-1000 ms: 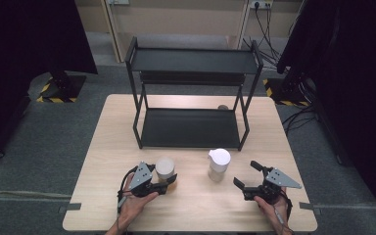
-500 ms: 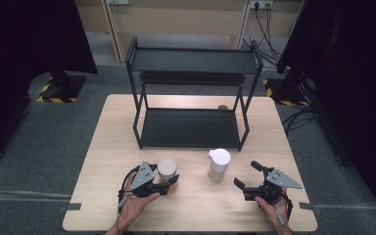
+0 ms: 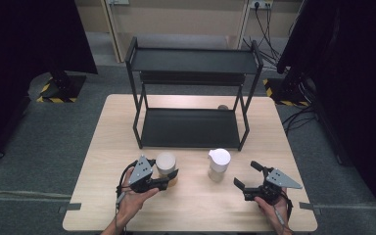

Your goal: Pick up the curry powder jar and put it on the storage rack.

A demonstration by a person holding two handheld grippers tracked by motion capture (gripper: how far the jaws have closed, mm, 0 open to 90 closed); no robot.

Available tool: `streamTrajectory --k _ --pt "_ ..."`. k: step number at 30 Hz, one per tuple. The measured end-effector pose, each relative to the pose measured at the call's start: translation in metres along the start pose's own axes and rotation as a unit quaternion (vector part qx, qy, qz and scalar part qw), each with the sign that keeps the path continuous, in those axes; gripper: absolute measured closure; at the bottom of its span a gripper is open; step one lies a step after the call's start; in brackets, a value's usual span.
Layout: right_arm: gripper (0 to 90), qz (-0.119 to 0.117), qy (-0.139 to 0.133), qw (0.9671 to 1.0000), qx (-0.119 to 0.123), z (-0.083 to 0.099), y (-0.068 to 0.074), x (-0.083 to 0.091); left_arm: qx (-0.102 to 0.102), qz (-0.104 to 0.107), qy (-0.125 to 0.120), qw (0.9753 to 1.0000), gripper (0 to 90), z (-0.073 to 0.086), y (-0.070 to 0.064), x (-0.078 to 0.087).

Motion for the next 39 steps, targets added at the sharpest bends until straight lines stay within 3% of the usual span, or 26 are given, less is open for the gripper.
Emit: streamTrajectory --k 15,20,29,39 --pt "0.6 -0.002 0.0 1.0 0.0 0.0 0.0 0.0 -0.008 0.007 0.0 0.9999 35.5 -0.04 0.014 -0.001" --pt "0.6 -0.002 0.0 1.0 -0.001 0.0 0.0 0.0 0.01 0.02 -0.008 0.9997 35.6 -0.055 0.022 -0.002" --pt "0.6 -0.004 0.001 1.0 -0.002 0.0 0.0 -0.001 -0.012 0.012 -0.008 0.9998 35.6 -0.085 0.026 -0.004" --pt "0.6 -0.003 0.0 1.0 -0.003 0.0 0.0 0.0 -0.006 0.02 -0.015 0.9997 35.6 -0.121 0.044 -0.007"
Point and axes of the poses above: each handheld gripper's, and its own axes: x roughly backward along the jaws, z roughly out of its underside, y roughly to its left, the point moved 3 cm from there along -x, roughly forward along the jaws, and after that the axes turned 3 degrees about -y, right-handed, at the moved point
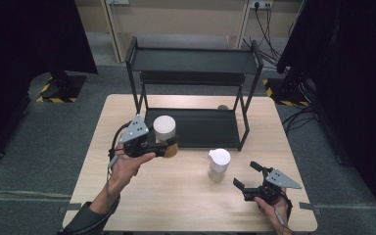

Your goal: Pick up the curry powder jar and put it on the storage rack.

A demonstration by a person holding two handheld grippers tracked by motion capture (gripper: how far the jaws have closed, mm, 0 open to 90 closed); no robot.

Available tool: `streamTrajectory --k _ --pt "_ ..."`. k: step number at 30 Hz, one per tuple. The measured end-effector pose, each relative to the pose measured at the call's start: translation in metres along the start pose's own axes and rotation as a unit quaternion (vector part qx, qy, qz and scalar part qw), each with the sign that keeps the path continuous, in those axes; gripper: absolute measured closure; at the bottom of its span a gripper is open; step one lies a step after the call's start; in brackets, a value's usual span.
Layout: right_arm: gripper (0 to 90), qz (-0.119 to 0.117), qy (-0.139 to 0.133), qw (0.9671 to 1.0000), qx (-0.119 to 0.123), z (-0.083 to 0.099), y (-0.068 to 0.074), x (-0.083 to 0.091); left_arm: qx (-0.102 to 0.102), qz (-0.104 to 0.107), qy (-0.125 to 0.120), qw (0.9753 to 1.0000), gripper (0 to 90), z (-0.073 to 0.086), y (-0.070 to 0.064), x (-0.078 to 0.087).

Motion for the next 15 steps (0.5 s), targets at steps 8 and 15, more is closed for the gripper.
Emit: streamTrajectory --k 8,15 --pt "0.6 -0.001 -0.001 1.0 0.0 0.0 0.0 0.0 -0.006 -0.007 -0.005 0.9999 35.6 -0.029 0.008 -0.002" --pt "0.6 -0.001 -0.001 1.0 0.0 0.0 0.0 0.001 -0.015 -0.018 -0.003 0.9997 35.6 -0.055 0.013 -0.005"
Point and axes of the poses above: each handheld gripper's, and its own axes: x roughly backward along the jaws, z roughly out of its underside, y roughly to its left, the point moved 3 cm from there along -x, roughly forward along the jaws, and after that the axes turned 3 degrees about -y, right-handed, at the moved point
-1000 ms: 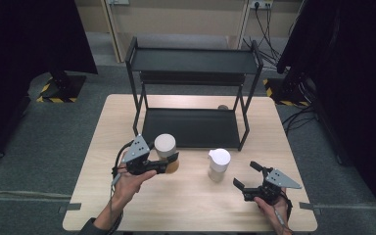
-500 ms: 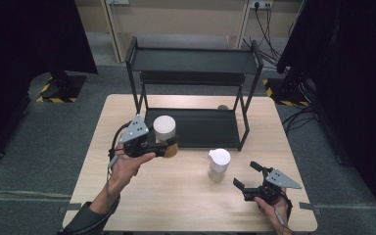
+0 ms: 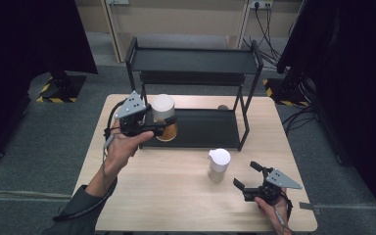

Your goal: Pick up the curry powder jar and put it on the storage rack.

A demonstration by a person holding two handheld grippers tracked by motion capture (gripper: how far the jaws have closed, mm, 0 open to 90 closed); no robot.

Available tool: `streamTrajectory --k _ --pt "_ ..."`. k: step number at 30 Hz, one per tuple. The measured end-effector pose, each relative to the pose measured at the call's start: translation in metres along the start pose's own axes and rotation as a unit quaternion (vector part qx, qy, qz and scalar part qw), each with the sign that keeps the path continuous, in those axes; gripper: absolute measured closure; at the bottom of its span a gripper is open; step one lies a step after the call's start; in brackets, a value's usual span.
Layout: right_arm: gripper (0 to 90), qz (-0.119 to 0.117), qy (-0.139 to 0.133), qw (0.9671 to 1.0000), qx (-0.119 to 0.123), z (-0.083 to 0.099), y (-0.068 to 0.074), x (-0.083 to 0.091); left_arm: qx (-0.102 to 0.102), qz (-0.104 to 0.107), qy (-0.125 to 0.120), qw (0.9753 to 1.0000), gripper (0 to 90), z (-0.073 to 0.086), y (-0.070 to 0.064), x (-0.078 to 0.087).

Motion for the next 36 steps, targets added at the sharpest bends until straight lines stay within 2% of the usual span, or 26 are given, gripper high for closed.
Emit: streamTrajectory --k 11,20,36 --pt "0.6 -0.001 0.0 1.0 -0.001 0.0 0.0 0.0 -0.005 -0.012 -0.006 0.9999 35.6 -0.035 0.008 -0.014" --pt "0.7 -0.001 -0.001 1.0 0.0 0.0 0.0 0.0 0.003 -0.025 -0.013 0.9996 35.6 -0.061 0.016 -0.021" --pt "0.7 -0.001 -0.001 1.0 -0.001 0.0 0.0 0.0 0.002 -0.074 -0.01 0.9972 35.6 -0.103 0.031 -0.033"
Point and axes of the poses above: each handheld gripper's, and its own axes: x roughly backward along the jaws, z roughly out of its underside, y roughly to its left, the point moved 3 cm from there along -x, roughly forward along the jaws, and after that the axes turned 3 degrees about -y, right-handed, at the moved point
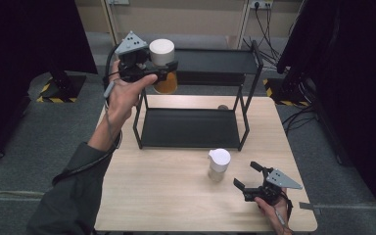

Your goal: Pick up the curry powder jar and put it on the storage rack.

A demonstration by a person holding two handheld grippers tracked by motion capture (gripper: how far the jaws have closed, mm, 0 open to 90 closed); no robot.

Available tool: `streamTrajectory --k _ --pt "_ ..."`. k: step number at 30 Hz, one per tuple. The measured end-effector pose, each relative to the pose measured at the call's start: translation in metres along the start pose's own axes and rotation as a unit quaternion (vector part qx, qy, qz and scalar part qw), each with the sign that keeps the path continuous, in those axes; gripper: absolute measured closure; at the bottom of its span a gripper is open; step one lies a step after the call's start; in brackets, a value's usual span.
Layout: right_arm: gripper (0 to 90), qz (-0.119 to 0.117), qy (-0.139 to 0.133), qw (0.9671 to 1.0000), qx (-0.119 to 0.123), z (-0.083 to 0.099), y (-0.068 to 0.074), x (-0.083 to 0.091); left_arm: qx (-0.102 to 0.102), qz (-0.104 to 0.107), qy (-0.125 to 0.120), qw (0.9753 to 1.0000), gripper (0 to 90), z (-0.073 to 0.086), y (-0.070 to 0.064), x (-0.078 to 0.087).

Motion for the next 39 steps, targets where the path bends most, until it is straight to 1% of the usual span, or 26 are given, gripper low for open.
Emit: streamTrajectory --k 3,7,8,18,21,28,35,39 --pt "0.6 0.0 0.001 1.0 0.0 0.0 0.0 0.0 0.001 -0.006 0.0 1.0 35.6 -0.006 0.002 -0.004" --pt "0.6 -0.001 0.001 1.0 0.0 0.0 0.0 0.0 -0.01 -0.019 0.009 0.9997 35.5 -0.016 0.002 -0.013" --pt "0.7 -0.001 0.001 1.0 0.0 0.0 0.0 0.0 -0.01 -0.022 0.009 0.9997 35.6 -0.018 0.003 -0.015" --pt "0.7 -0.003 -0.001 1.0 -0.002 0.0 0.0 0.0 0.005 -0.046 0.01 0.9989 35.6 -0.026 0.012 -0.037" --pt "0.6 -0.004 0.0 1.0 -0.001 0.0 0.0 0.0 0.003 -0.058 0.016 0.9982 35.5 -0.029 0.015 -0.043" --pt "0.7 -0.006 0.0 1.0 -0.001 0.0 0.0 0.0 0.008 -0.071 0.008 0.9974 35.5 -0.027 0.023 -0.058" --pt "0.6 -0.009 -0.001 1.0 -0.002 0.0 0.0 0.0 0.02 -0.087 0.007 0.996 35.5 -0.024 0.029 -0.071" --pt "0.6 -0.011 0.0 0.9999 -0.002 0.0 0.0 -0.001 0.026 -0.089 0.002 0.9957 35.5 -0.021 0.033 -0.076"
Point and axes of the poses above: each handheld gripper's, and its own axes: x roughly backward along the jaws, z roughly out of its underside, y roughly to its left, the point moved 3 cm from there along -x, roughly forward along the jaws, and after that the axes turned 3 degrees about -y, right-handed, at the moved point
